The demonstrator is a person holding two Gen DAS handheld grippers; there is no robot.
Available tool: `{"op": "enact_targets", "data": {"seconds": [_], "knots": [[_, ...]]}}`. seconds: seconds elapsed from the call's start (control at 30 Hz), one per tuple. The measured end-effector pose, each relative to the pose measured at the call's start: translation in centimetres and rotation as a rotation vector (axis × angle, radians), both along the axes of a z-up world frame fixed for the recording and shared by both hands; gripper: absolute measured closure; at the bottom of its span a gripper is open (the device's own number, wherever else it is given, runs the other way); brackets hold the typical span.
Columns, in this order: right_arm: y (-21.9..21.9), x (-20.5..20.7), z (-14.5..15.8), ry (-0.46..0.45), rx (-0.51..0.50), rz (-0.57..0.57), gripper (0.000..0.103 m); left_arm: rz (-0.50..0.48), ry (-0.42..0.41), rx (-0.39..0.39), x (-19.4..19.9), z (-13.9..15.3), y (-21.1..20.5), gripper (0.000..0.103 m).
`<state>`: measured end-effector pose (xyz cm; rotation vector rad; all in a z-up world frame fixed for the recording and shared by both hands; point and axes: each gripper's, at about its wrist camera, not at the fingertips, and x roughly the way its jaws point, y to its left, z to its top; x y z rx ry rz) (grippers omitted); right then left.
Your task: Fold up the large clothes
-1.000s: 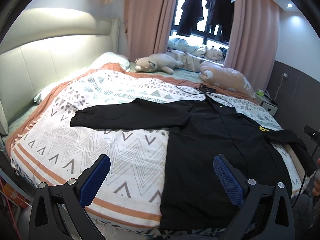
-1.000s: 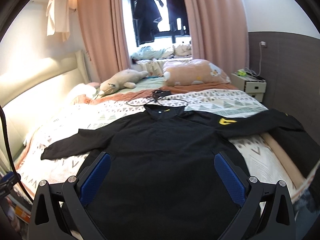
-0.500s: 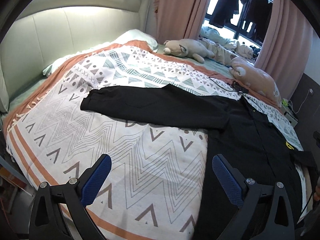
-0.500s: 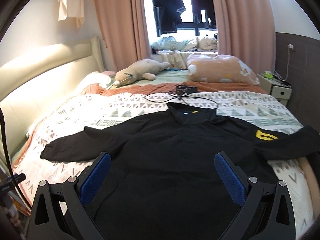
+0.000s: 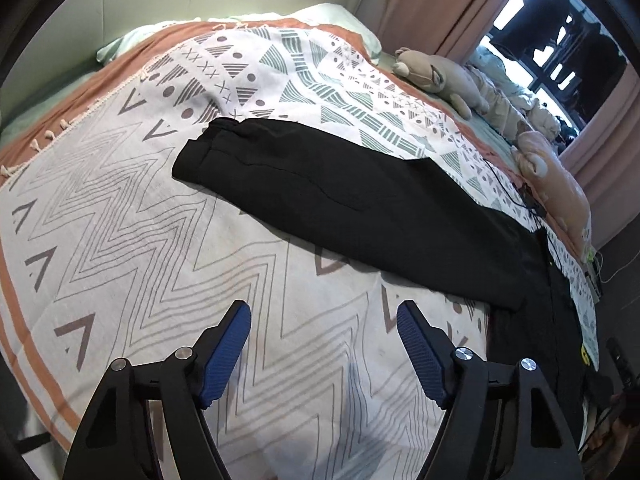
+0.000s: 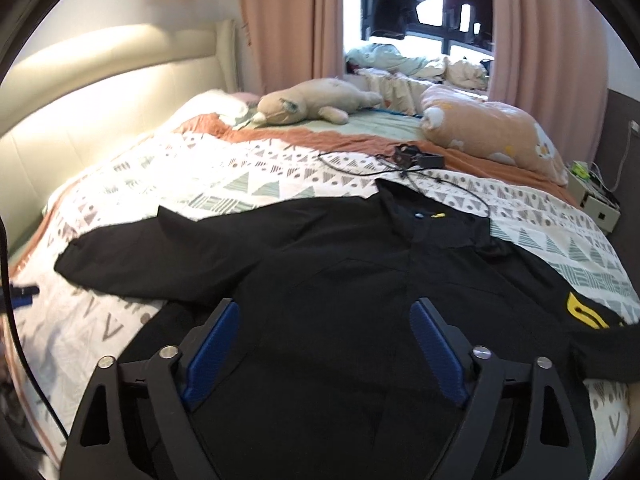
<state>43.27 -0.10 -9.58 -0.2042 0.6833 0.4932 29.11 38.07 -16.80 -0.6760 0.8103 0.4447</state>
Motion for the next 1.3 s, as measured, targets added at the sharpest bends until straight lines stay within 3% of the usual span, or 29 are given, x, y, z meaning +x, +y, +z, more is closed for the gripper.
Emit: {"op": "enact_targets", "data": {"seconds": [0.1,0.2,0.37,0.43,0.47,0.57,0.63,0.9,1.0,1.2,1.3], "knots": [[1.6,1.3,-1.3,0.03,-0.036,0.018,0.019,0.029,0.014,-0.048,2.0,-1.2,2.3,0.038],[2.9,2.3,-2.4,0.04,-0.06,0.035,0.027,0.065,0.028,-0.089,3.5,-2.4,4.1,0.039],[4.3,4.9,-4.5,0.11,-0.05,0.049,0.056,0.113,0.083,-0.144,5.3,-4.6,6.0,0.039],[4.8,6.0,-5.3,0.158,-0.015,0.061,0.061,0.14,0.067,-0.146,5.6,-5.0,6.6,0.041],[5.2,6.4,-5.7,0.18,0.0,0.066,0.064,0.152,0.06,-0.128,5.8,-5.0,6.9,0.049],[6.6,7.3,-6.6,0.23,0.043,0.085,0.071,0.183,0.064,-0.121,6.2,-5.1,7.9,0.091],[7.7,7.4,-7.2,0.265,0.073,0.11,0.074,0.187,0.041,-0.132,6.0,-4.8,8.4,0.097],[11.5,9.6,-9.9,0.323,0.082,0.088,0.077,0.13,-0.077,0.001,5.6,2.2,6.8,0.102],[11.9,11.6,-12.0,0.42,0.08,0.052,0.077,0.098,-0.138,0.037,6.1,5.7,5.5,0.103],[8.0,10.7,-8.6,0.445,0.171,0.041,0.077,0.002,-0.222,0.095,8.4,12.3,0.7,0.103],[4.6,8.7,-5.8,0.403,0.128,0.018,0.065,-0.048,-0.27,0.112,9.4,15.5,-2.2,0.103]]}}
